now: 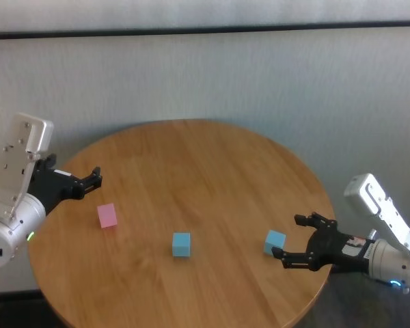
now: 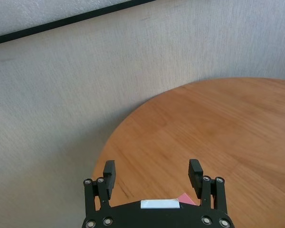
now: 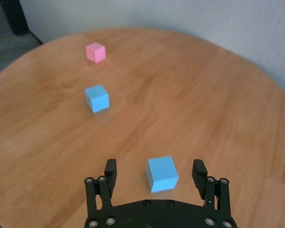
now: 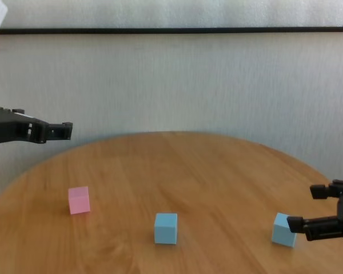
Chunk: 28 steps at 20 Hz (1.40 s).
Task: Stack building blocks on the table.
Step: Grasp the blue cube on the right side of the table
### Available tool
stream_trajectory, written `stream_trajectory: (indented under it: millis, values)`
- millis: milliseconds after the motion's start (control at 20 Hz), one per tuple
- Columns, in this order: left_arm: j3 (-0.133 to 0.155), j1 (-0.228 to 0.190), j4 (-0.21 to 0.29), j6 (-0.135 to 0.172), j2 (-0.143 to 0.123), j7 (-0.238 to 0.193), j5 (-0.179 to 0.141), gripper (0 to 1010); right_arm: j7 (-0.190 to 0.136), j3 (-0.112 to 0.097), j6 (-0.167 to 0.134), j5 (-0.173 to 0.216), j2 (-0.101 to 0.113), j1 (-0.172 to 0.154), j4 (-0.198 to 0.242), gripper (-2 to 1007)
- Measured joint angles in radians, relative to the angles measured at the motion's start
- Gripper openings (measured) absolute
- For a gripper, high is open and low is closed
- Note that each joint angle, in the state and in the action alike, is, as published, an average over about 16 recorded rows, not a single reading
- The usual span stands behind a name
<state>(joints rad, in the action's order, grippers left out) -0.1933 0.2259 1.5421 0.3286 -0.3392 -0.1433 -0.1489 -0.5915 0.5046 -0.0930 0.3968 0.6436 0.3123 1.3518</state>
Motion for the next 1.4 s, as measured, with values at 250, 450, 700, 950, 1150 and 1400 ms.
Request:
stream_trajectory:
  millis: [250,450,700,950,1150,1400]
  values:
    - [0.0,0.0,0.0,0.0,0.0,0.0,0.0,1003,-0.02,0.005,-0.019,-0.011,-0.015,0.018,-0.026,1001]
    - [0.0,0.0,0.0,0.0,0.0,0.0,0.0,1003,-0.03,0.006,-0.032,-0.018,-0.031,0.033,-0.051,1001]
    - [0.0,0.0,0.0,0.0,-0.001,0.0,0.0,1003,-0.042,0.009,-0.036,-0.027,-0.051,0.052,-0.084,1001]
    - [0.0,0.0,0.0,0.0,-0.001,0.0,0.0,1003,-0.056,0.015,-0.031,-0.039,-0.067,0.072,-0.122,1001]
    - [0.0,0.0,0.0,0.0,-0.001,0.0,0.0,1003,-0.067,0.022,-0.025,-0.049,-0.08,0.09,-0.157,1001]
    - [0.0,0.0,0.0,0.0,-0.001,0.0,0.0,1003,-0.08,0.029,-0.02,-0.059,-0.097,0.112,-0.2,1001]
